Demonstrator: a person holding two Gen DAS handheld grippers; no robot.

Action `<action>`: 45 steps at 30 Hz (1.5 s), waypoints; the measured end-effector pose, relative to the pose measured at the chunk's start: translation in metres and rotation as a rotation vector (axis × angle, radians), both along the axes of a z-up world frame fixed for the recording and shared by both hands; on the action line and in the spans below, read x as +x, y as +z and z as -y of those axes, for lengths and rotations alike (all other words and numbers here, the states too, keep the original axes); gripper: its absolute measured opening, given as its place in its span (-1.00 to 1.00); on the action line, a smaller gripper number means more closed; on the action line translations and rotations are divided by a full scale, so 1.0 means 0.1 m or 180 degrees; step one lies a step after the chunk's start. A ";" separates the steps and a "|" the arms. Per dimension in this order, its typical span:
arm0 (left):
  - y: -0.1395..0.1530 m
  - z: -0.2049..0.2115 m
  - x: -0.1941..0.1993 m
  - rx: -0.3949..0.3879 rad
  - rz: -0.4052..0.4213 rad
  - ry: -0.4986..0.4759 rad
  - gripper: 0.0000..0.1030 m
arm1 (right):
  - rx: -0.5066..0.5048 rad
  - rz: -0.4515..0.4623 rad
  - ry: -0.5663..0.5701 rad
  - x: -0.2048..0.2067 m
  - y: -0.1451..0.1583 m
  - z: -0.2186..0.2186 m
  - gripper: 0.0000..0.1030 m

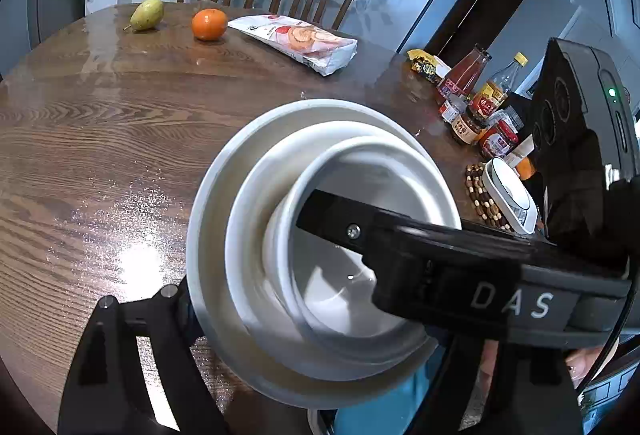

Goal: Organize plates and bowls
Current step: 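Lift the white bowl stack off the table with both tools and hold it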

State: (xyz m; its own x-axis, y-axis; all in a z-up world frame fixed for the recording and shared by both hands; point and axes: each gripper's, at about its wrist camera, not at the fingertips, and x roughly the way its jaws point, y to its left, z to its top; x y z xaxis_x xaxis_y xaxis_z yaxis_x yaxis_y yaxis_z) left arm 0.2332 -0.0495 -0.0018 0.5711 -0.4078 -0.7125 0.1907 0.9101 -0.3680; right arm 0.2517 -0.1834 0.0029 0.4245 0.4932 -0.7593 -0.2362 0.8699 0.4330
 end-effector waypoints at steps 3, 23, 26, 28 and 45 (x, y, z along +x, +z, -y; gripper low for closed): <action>0.00 0.00 0.00 0.0003 0.0002 -0.0002 0.55 | 0.0000 0.0017 0.0001 -0.01 0.01 0.01 0.41; 0.06 -0.01 -0.08 0.0013 0.0082 -0.0008 0.55 | 0.0007 0.0093 0.0005 -0.05 0.07 0.02 0.41; 0.07 0.00 -0.09 0.0023 0.0095 -0.0008 0.55 | 0.0010 0.0114 0.0011 -0.07 0.09 0.01 0.41; 0.07 0.00 -0.09 0.0020 0.0092 -0.0010 0.55 | 0.0012 0.0127 0.0014 -0.07 0.09 0.01 0.41; 0.06 -0.01 -0.08 0.0030 0.0082 -0.0018 0.54 | -0.0001 0.0132 0.0018 -0.09 0.10 0.01 0.41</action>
